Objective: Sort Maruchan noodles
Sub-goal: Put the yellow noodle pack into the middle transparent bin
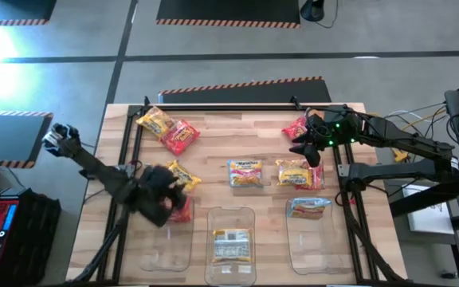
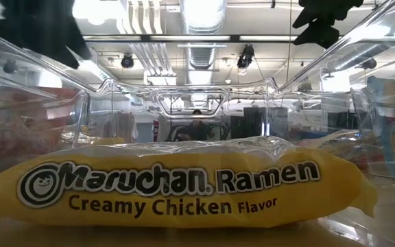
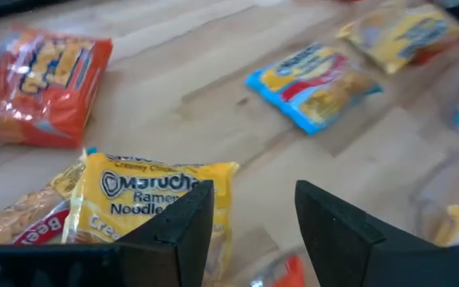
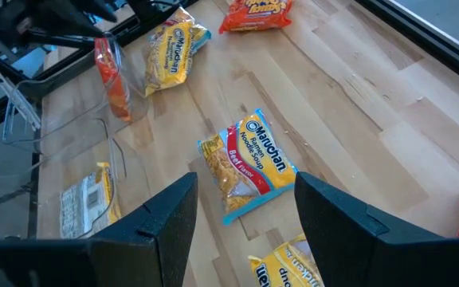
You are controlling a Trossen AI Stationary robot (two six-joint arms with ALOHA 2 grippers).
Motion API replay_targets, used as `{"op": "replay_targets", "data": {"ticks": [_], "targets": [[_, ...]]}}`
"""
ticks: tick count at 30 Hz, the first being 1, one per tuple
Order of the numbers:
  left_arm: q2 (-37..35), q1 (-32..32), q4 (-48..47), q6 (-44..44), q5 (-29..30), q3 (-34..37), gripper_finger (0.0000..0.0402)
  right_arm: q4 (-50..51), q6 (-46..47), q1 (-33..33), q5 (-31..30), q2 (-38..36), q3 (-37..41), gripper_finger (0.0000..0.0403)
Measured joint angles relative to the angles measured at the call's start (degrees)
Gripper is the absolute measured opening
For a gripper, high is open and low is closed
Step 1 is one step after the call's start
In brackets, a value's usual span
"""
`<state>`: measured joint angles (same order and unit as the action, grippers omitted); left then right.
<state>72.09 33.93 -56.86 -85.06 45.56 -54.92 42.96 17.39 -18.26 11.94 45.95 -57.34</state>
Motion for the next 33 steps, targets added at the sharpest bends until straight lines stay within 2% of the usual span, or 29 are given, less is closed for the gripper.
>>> {"op": "replay_targets", "data": {"ticks": [5, 11, 20, 25, 33], "targets": [[-1.9, -11.4, 4.2, 10.0, -11.1, -0.6, 0.0181, 0.0, 0.0, 0.0, 0.0, 0.0, 0.0, 0.0199], [-2.8, -19.6, 7.1, 15.3, -18.2, -0.6, 0.0225, 0.0, 0.0, 0.0, 0.0, 0.0, 0.0, 0.0199], [-1.3, -23.7, 1.6, 5.2, -23.9, -0.2, 0.0249, 0.0, 0.0, 0.0, 0.0, 0.0, 0.0, 0.0199], [-1.1, -24.0, -2.2, 1.1, -26.0, 0.5, 0.0252, 0.0, 0.0, 0.0, 0.0, 0.0, 0.0, 0.0199], [-0.9, -24.0, -2.1, -4.3, -30.1, 6.5, 0.0252, 0.0, 0.0, 0.0, 0.0, 0.0, 0.0, 0.0199]]}}
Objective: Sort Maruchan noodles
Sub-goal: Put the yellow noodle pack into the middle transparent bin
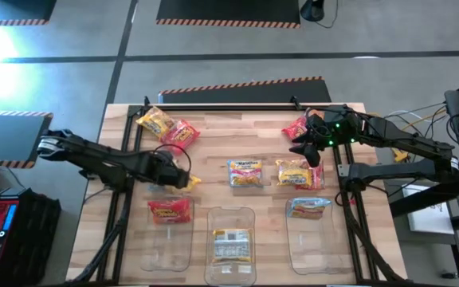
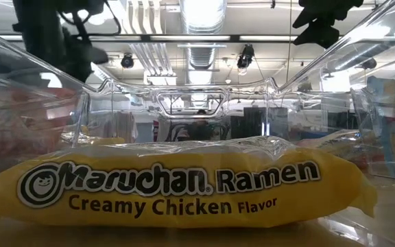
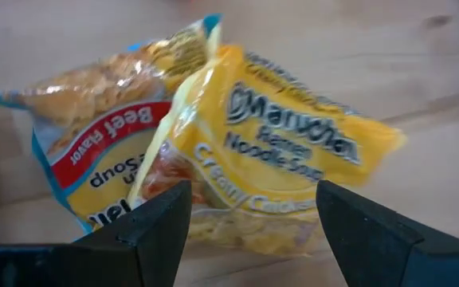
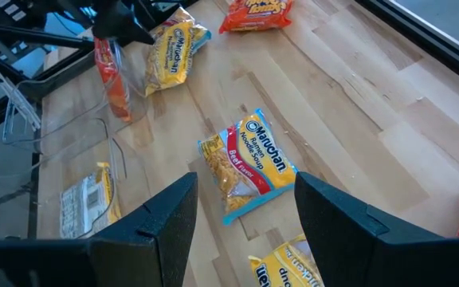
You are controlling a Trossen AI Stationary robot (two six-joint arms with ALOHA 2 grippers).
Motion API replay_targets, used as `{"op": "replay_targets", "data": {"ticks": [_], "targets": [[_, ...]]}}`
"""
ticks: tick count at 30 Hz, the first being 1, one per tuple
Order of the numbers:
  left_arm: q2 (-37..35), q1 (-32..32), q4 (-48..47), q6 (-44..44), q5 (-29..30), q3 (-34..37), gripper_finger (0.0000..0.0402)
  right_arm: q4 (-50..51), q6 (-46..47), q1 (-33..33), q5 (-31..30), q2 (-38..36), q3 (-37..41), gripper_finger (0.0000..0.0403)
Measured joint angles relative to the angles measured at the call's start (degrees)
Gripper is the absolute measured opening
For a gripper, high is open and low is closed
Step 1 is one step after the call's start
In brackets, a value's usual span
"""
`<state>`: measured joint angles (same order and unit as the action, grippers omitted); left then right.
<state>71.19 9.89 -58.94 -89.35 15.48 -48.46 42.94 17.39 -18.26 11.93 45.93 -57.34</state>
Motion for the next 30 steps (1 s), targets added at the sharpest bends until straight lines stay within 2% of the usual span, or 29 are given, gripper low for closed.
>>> {"op": "replay_targets", "data": {"ticks": [8, 15, 23, 30], "targets": [[0.0, -1.3, 2.6, -2.7, 0.6, 4.8, 0.0252, 0.0, 0.0, 0.0, 0.0, 0.0, 0.0, 0.0199], [0.1, -1.9, 11.1, -1.1, 0.5, 9.0, 0.0252, 0.0, 0.0, 0.0, 0.0, 0.0, 0.0, 0.0199], [0.2, -2.2, 13.8, 3.2, 2.7, 8.8, 0.0252, 0.0, 0.0, 0.0, 0.0, 0.0, 0.0, 0.0199], [0.2, -2.9, 22.9, 8.7, 2.9, 8.7, 0.0252, 0.0, 0.0, 0.0, 0.0, 0.0, 0.0, 0.0199]]}}
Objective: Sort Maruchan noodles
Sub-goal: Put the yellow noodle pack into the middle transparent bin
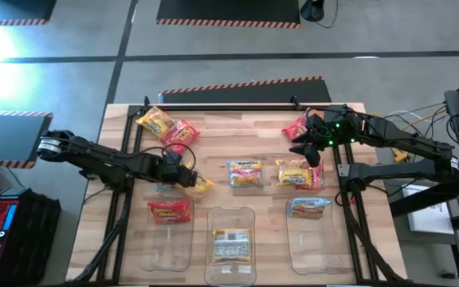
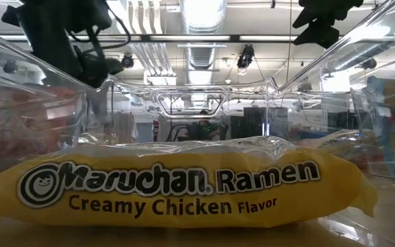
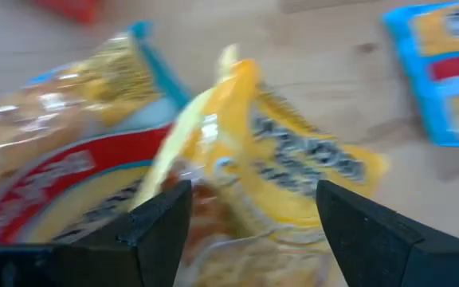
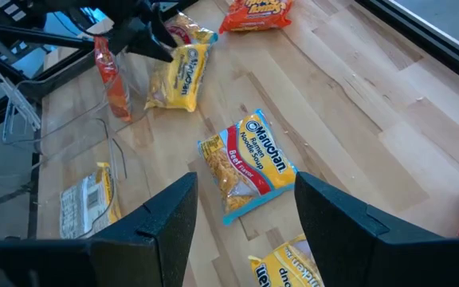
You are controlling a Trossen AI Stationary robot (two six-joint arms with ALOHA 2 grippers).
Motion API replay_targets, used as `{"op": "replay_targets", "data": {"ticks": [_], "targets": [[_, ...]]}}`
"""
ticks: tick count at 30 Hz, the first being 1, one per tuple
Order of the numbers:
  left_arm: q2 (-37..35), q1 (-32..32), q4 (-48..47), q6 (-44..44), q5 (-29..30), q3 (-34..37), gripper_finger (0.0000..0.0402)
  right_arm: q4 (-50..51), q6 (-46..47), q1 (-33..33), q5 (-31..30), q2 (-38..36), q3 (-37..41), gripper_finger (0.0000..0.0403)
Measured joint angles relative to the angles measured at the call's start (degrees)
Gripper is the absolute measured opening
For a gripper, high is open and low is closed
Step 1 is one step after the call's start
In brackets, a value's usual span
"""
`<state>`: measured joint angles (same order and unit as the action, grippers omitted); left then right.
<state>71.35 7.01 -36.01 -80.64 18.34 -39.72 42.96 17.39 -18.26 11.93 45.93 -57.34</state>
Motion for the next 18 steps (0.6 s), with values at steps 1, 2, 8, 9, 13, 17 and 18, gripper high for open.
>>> {"op": "replay_targets", "data": {"ticks": [1, 2, 8, 9, 13, 17, 18], "targets": [[0.0, 0.0, 1.4, 0.7, 0.0, 0.0, 0.0252, 0.0, 0.0, 0.0, 0.0, 0.0, 0.0, 0.0199], [0.0, 0.0, 2.7, 1.3, -0.1, 0.0, 0.0252, 0.0, 0.0, 0.0, 0.0, 0.0, 0.0, 0.0199], [0.0, -0.2, 5.4, 2.8, -0.4, -0.1, 0.0252, 0.0, 0.0, 0.0, 0.0, 0.0, 0.0, 0.0199], [0.0, -0.2, 4.6, 2.5, -0.4, -0.2, 0.0252, 0.0, 0.0, 0.0, 0.0, 0.0, 0.0, 0.0199], [0.0, -0.3, -0.8, 0.4, 0.2, -1.2, 0.0252, 0.0, 0.0, 0.0, 0.0, 0.0, 0.0, 0.0199], [0.0, -0.4, -6.1, -1.6, -0.1, -2.0, 0.0252, 0.0, 0.0, 0.0, 0.0, 0.0, 0.0, 0.0199], [0.0, -0.4, -6.6, -1.9, -1.3, -2.0, 0.0252, 0.0, 0.0, 0.0, 0.0, 0.0, 0.0, 0.0199]]}}
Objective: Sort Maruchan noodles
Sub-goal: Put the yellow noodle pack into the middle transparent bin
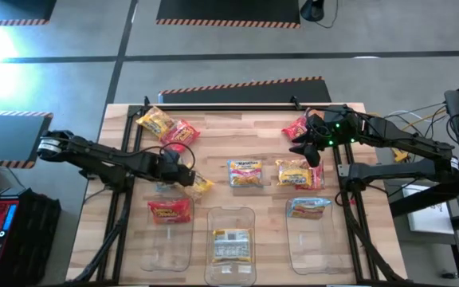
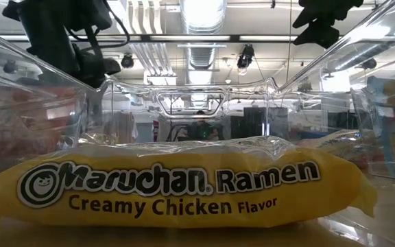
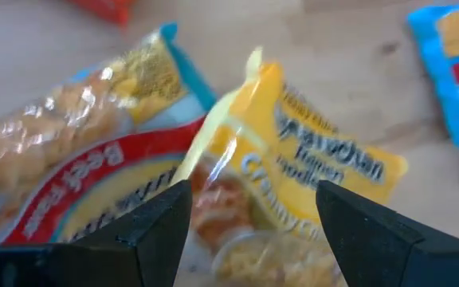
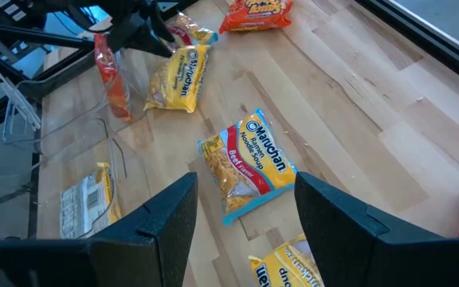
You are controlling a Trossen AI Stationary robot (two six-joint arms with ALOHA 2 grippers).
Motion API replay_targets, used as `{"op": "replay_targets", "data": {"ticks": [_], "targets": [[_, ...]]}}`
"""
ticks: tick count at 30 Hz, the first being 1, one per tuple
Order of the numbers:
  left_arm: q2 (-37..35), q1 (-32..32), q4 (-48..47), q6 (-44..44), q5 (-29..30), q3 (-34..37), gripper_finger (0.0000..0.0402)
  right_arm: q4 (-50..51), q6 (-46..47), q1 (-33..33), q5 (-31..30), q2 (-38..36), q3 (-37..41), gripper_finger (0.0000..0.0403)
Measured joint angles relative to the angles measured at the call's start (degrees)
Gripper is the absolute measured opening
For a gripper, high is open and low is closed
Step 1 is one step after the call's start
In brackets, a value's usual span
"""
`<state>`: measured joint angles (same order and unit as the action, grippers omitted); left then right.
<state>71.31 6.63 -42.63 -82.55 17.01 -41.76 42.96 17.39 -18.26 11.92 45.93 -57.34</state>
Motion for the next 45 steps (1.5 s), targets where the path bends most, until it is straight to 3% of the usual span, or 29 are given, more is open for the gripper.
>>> {"op": "replay_targets", "data": {"ticks": [6, 22, 31, 45], "targets": [[0.9, 0.0, 1.7, -0.3, -6.9, 0.2, 0.0252, 0.0, 0.0, 0.0, 0.0, 0.0, 0.0, 0.0199], [10.5, -6.6, 15.9, 9.7, -9.0, -0.6, 0.0252, 0.0, 0.0, 0.0, 0.0, 0.0, 0.0, 0.0199], [8.8, -7.4, 8.4, 12.6, -7.7, -6.5, 0.0252, 0.0, 0.0, 0.0, 0.0, 0.0, 0.0, 0.0199], [7.6, -5.8, 1.5, 3.8, -15.0, -6.3, 0.0252, 0.0, 0.0, 0.0, 0.0, 0.0, 0.0, 0.0199]]}}
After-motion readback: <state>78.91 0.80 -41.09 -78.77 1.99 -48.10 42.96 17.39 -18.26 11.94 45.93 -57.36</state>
